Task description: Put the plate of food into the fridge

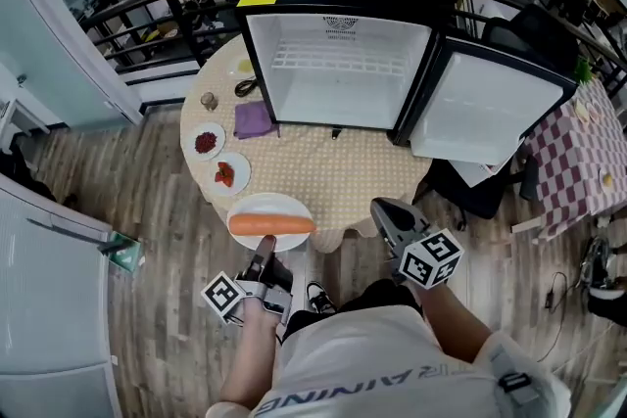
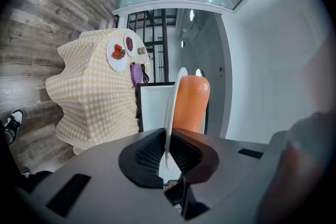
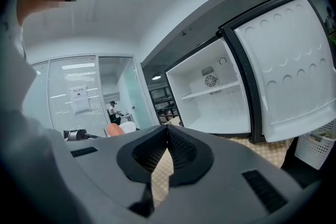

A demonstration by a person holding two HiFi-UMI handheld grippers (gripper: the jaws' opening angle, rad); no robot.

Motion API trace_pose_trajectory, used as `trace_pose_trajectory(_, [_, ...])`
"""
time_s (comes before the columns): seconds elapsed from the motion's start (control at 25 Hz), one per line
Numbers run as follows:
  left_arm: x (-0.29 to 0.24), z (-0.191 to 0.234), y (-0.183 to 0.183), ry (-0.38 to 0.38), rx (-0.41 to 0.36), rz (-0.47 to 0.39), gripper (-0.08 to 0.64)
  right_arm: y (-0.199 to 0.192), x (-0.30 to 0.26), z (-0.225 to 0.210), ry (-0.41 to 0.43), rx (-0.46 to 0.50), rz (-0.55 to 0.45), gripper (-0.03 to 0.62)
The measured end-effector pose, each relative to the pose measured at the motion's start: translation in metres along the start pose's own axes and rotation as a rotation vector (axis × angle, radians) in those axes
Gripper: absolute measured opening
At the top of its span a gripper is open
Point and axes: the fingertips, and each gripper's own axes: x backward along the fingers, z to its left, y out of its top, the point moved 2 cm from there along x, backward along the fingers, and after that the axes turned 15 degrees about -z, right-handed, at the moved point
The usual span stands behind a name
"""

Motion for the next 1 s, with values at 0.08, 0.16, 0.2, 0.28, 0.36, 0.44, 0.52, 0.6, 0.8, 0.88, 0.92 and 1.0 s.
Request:
trace_pose_trajectory(0.08, [-0.011,0.0,0.008,-0.003,0.0,0.02,0.029,-0.002,-0.005,0.002,-0.018,0.008,0.003,0.022])
trace_pose_trajectory(0.16, [-0.021,0.001,0.009,-0.005,0.012,0.044,0.029,-0.003,-0.006,-0.004,-0.053,0.015,0.007,0.023])
trace_pose_trajectory(0.2, [-0.027,0.002,0.008,-0.004,0.014,0.059,0.029,-0.002,-0.006,-0.009,-0.073,0.016,0.004,0.023])
trace_pose_trajectory(0.28, [-0.04,0.006,0.005,0.005,0.009,0.093,0.029,0.0,-0.005,-0.018,-0.11,0.017,-0.01,0.023])
trace_pose_trajectory(0.36, [-0.055,0.009,-0.001,0.013,0.003,0.125,0.029,0.004,-0.005,-0.029,-0.138,0.023,-0.022,0.022])
trace_pose_trajectory(0.44, [-0.071,0.009,-0.01,0.02,0.005,0.153,0.029,0.006,-0.005,-0.042,-0.165,0.017,-0.032,0.023])
trace_pose_trajectory(0.52, [-0.085,0.008,-0.019,0.026,0.006,0.178,0.029,0.007,-0.006,-0.055,-0.187,0.004,-0.042,0.023])
trace_pose_trajectory(0.6, [-0.099,0.005,-0.029,0.035,-0.002,0.202,0.029,0.011,-0.008,-0.069,-0.199,-0.007,-0.054,0.023])
trace_pose_trajectory(0.8, [-0.144,-0.007,-0.047,0.031,-0.051,0.244,0.029,0.021,-0.018,-0.102,-0.205,-0.038,-0.091,0.023])
trace_pose_trajectory(0.88, [-0.161,-0.007,-0.053,0.029,-0.069,0.251,0.029,0.02,-0.019,-0.114,-0.202,-0.037,-0.088,0.023])
trace_pose_trajectory(0.92, [-0.168,-0.008,-0.057,0.031,-0.071,0.253,0.029,0.019,-0.018,-0.121,-0.203,-0.038,-0.085,0.023])
trace_pose_trajectory(1.0, [-0.178,-0.007,-0.066,0.041,-0.064,0.259,0.029,0.016,-0.017,-0.134,-0.211,-0.042,-0.075,0.023])
